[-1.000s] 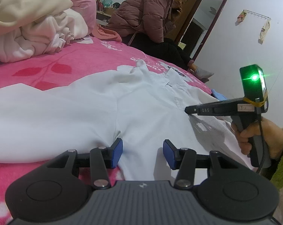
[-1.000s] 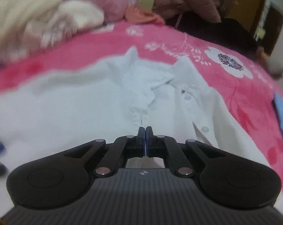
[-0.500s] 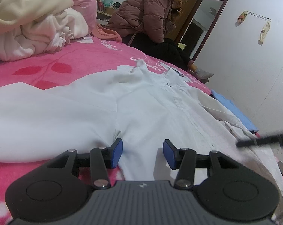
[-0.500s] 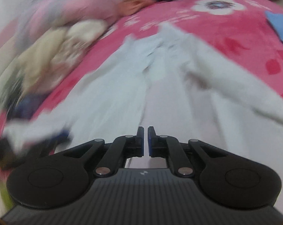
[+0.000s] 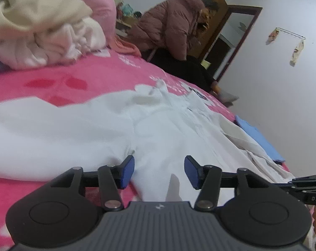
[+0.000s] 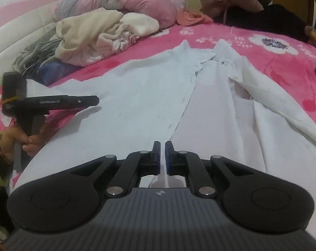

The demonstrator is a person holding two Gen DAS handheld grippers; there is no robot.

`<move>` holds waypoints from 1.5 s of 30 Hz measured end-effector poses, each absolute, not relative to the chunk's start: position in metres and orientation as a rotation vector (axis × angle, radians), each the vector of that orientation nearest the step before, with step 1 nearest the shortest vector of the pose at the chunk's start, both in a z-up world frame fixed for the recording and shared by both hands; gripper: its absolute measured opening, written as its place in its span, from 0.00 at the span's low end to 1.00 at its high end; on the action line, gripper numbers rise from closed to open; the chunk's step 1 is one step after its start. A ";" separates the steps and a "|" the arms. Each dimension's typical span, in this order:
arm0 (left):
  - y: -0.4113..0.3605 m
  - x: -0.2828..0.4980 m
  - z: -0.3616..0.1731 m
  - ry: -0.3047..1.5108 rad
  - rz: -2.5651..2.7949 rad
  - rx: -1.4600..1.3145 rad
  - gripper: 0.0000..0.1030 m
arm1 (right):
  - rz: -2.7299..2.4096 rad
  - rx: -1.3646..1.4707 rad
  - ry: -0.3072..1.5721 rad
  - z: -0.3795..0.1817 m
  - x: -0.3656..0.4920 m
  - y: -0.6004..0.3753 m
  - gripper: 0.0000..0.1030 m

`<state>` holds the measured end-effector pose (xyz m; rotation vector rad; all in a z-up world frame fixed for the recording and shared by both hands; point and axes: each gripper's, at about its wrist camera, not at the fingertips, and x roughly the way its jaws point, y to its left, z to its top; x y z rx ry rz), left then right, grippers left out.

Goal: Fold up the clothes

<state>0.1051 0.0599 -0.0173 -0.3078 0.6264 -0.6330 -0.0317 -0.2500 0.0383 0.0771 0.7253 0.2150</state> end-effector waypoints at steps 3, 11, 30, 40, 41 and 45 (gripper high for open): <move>0.066 0.097 -0.010 0.620 -0.598 -0.320 0.54 | 0.192 0.073 0.715 0.041 -0.019 -0.252 0.05; 0.128 0.059 0.006 0.657 -0.439 -0.407 0.54 | 0.292 0.118 0.633 0.053 0.001 -0.231 0.05; 0.314 0.008 0.035 0.687 0.099 -0.346 0.75 | 0.283 0.197 0.703 0.033 -0.005 -0.206 0.13; 0.334 0.030 0.069 0.648 0.109 -0.284 0.86 | 0.324 0.166 0.669 0.050 -0.030 -0.185 0.18; 0.336 0.044 0.065 0.692 0.071 -0.286 0.87 | 0.330 0.167 0.667 0.051 -0.032 -0.183 0.18; 0.345 0.095 0.038 0.813 0.022 -0.334 0.71 | 0.343 0.183 0.665 0.050 -0.038 -0.175 0.20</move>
